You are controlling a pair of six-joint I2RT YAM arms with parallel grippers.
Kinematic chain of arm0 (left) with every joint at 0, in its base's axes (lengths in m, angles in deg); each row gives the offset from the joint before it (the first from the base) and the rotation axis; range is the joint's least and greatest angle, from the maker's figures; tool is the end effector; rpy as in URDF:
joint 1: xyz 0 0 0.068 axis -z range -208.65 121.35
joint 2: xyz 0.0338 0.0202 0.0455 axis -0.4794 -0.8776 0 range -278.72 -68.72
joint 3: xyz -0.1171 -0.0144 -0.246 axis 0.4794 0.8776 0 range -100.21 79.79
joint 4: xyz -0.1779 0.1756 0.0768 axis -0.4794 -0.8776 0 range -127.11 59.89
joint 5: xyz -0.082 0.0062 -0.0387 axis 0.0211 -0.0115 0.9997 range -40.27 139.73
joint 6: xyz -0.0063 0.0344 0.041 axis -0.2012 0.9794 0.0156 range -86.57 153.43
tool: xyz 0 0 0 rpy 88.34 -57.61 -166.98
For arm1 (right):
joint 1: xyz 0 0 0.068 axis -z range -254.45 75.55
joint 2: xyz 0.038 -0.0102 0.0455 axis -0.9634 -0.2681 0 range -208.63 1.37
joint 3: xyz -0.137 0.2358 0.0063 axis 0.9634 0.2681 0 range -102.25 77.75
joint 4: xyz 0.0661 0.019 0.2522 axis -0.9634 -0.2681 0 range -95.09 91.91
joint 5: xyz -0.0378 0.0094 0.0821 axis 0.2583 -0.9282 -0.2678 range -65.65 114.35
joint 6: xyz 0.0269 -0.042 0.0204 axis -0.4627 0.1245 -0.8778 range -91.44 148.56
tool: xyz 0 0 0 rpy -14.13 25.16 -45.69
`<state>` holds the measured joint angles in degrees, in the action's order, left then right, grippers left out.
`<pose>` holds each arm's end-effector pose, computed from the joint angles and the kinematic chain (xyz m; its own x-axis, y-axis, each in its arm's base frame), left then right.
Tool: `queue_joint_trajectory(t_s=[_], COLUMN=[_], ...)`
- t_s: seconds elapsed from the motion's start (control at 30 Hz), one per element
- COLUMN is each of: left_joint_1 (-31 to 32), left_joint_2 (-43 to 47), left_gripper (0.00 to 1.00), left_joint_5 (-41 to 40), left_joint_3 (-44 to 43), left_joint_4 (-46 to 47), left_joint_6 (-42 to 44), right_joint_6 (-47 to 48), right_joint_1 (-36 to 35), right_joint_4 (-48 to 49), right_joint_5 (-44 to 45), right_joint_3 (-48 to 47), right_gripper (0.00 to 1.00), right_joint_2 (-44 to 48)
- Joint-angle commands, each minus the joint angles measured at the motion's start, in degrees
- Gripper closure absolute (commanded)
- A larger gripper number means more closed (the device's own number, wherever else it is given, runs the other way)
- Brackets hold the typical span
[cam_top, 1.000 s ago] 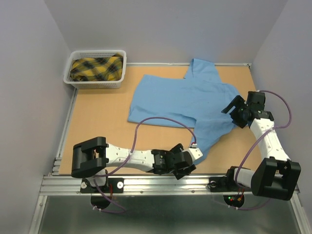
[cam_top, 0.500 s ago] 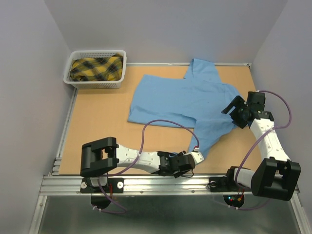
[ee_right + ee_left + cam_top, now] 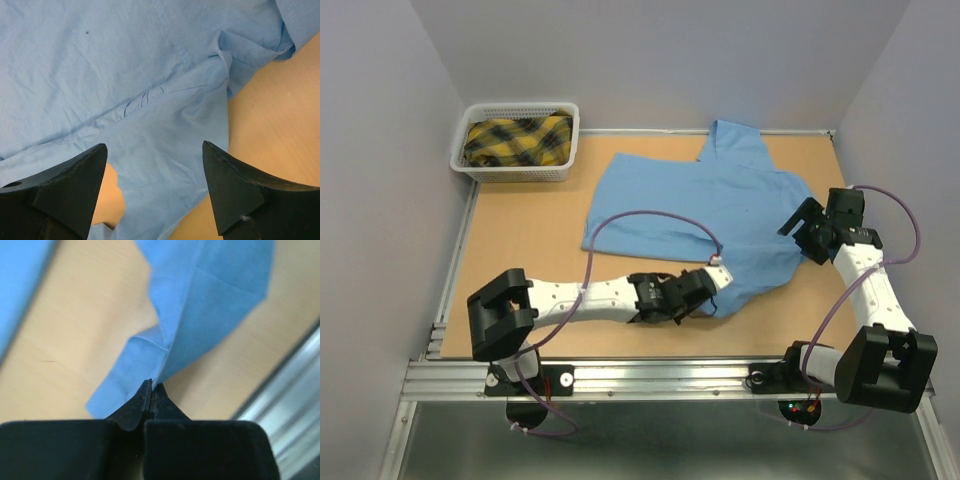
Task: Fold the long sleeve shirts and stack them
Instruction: Fold the shirt
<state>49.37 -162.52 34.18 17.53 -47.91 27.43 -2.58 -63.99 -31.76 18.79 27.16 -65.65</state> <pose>0.0818 -0.3387 0.2178 -0.2514 0.6992 -0.6692 0.8847 0.4464 0.1341 0.2357 -0.0400 0.2608 -0.5840 0.6311 -0.5105 0.4924 0.7754 0.3953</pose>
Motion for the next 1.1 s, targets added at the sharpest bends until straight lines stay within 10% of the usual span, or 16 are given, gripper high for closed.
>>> queue_joint_trajectory(t_s=[0.0,0.5,1.07], left_joint_1=[-7.9,-26.2,-31.9], left_joint_2=[4.9,-9.5,-20.4], left_gripper=[1.0,1.0,1.0], left_joint_5=[-4.9,-8.7,-17.0], left_joint_3=[-4.7,-28.3,-44.6], left_joint_4=[-2.2,1.6,7.0], left_joint_6=[4.7,17.3,18.5], right_joint_6=[0.9,-0.2,-2.4], right_joint_1=[-0.2,-0.2,-0.2], right_joint_4=[-0.5,-0.6,2.1], right_joint_5=[2.6,3.2,0.8], right_joint_3=[-3.7,-5.4,-6.5], right_gripper=[0.18,0.19,0.23], right_joint_2=[1.4,-2.0,-4.4])
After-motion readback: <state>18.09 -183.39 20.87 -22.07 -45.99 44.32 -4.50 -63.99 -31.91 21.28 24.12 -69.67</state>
